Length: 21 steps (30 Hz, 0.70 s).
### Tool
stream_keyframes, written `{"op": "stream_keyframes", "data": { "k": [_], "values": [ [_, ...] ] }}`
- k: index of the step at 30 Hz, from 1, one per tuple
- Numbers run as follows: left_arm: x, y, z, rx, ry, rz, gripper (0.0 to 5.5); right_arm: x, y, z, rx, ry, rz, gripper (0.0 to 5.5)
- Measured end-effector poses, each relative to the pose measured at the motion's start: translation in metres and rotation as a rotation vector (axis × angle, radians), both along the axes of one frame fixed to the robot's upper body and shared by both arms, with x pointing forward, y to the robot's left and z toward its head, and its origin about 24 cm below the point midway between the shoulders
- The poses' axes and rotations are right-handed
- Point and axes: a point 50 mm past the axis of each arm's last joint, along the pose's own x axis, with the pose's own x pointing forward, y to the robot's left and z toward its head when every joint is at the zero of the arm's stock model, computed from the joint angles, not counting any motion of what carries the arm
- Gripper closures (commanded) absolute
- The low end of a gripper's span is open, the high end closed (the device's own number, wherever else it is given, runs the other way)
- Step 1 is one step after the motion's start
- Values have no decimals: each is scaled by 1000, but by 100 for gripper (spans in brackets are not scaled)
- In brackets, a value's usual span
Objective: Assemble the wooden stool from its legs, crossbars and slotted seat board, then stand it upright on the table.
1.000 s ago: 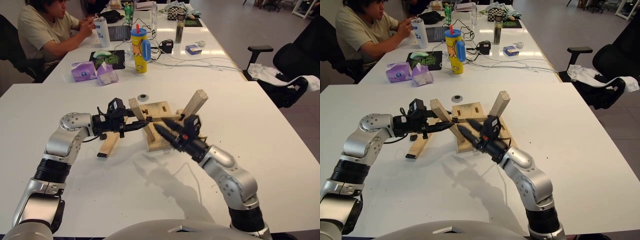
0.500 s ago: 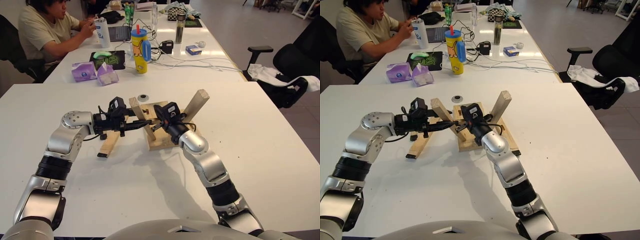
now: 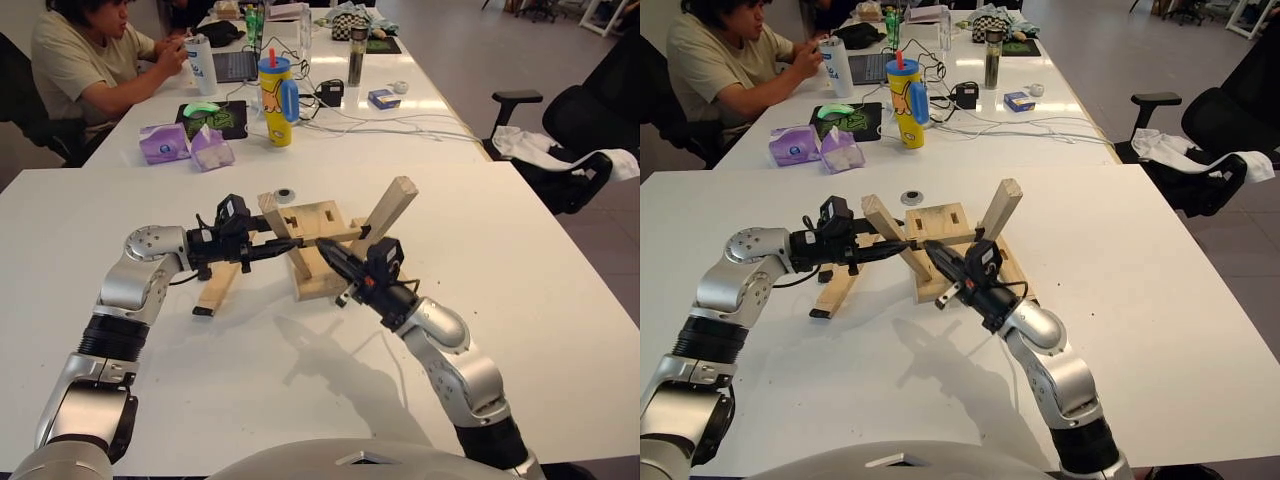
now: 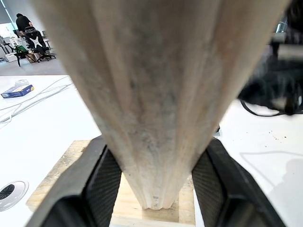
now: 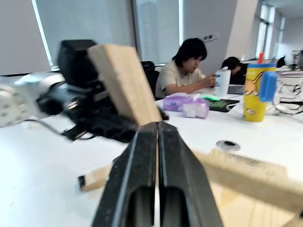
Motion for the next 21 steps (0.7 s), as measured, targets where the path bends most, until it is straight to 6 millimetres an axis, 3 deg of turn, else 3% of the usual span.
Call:
{"op": "stream_keyframes", "data": {
  "k": [4, 7, 11, 12, 13, 17, 21],
  "values": [
    [2, 2, 2, -1, -9, -17, 347, 11, -7, -52, -113, 184, -107, 547],
    [5, 1, 4, 17, -9, -38, 347, 26, -4, -68, -134, 257, -199, 547],
    [10, 2, 7, 35, -4, -54, 347, 37, 3, -72, -183, 273, -221, 547],
    [11, 2, 8, 40, -6, -57, 311, 38, 4, -72, -198, 268, -217, 550],
    [11, 2, 8, 39, -2, -54, 311, 38, 4, -73, -217, 267, -215, 550],
    [8, 7, -18, 60, 122, 4, 311, 37, 7, -73, -247, 259, -197, 550],
    [9, 5, -17, 18, 144, 32, 311, 37, 8, -72, -268, 246, -192, 550]
  ]
}}
